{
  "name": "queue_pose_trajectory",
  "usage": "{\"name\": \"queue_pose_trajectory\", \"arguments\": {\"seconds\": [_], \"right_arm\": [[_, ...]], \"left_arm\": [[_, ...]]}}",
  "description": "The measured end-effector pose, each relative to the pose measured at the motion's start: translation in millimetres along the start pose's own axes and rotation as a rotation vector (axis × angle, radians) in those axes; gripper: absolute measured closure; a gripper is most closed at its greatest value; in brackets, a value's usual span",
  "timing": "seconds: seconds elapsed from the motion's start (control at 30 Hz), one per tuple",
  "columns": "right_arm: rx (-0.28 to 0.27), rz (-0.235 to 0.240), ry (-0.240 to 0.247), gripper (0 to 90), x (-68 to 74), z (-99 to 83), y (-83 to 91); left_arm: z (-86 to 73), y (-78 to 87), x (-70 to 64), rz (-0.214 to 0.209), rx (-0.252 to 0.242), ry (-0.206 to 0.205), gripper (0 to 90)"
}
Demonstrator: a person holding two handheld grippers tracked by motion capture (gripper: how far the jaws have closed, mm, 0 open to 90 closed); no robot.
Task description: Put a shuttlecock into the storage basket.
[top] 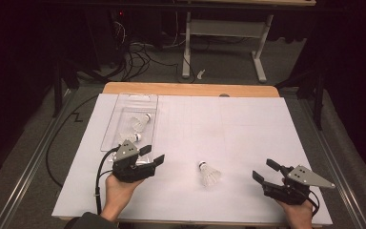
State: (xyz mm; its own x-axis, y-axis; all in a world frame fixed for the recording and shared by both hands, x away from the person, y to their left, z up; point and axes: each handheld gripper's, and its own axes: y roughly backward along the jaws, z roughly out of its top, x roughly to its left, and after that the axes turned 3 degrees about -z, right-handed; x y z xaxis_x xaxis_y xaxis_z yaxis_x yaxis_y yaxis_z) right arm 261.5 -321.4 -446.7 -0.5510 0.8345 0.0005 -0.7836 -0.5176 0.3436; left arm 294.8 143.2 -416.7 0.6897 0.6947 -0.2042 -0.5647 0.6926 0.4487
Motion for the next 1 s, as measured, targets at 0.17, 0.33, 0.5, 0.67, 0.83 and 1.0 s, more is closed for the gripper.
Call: {"name": "queue_pose_trajectory", "arguments": {"seconds": [0.17,0.33,0.5,0.67,0.83,1.0], "right_arm": [[0.0,0.0,0.001,30.0,0.1,0.0,-0.3],[0.0,0.0,0.001,30.0,-0.1,-0.1,-0.4],[0.0,0.0,0.001,30.0,-0.2,-0.1,-0.5],[0.0,0.001,0.001,29.9,-0.1,-0.1,-0.5],[0.011,0.0,-0.026,29.4,-2.4,-1.0,-3.7],[-0.001,0.002,-0.037,29.6,-3.3,-1.4,-2.2]], "left_arm": [[2.3,-2.8,-2.9,-0.01,0.0,-0.005,39.6],[2.7,-5.1,-4.8,-0.018,0.004,-0.008,39.6],[4.1,-6.9,-6.6,-0.029,0.003,-0.006,39.6],[5.6,-8.9,-8.3,-0.039,0.006,-0.007,39.7],[20.3,-13.4,-8.1,-0.062,0.022,-0.017,39.7],[32.3,-21.7,-15.3,-0.09,0.051,-0.039,39.3]]}}
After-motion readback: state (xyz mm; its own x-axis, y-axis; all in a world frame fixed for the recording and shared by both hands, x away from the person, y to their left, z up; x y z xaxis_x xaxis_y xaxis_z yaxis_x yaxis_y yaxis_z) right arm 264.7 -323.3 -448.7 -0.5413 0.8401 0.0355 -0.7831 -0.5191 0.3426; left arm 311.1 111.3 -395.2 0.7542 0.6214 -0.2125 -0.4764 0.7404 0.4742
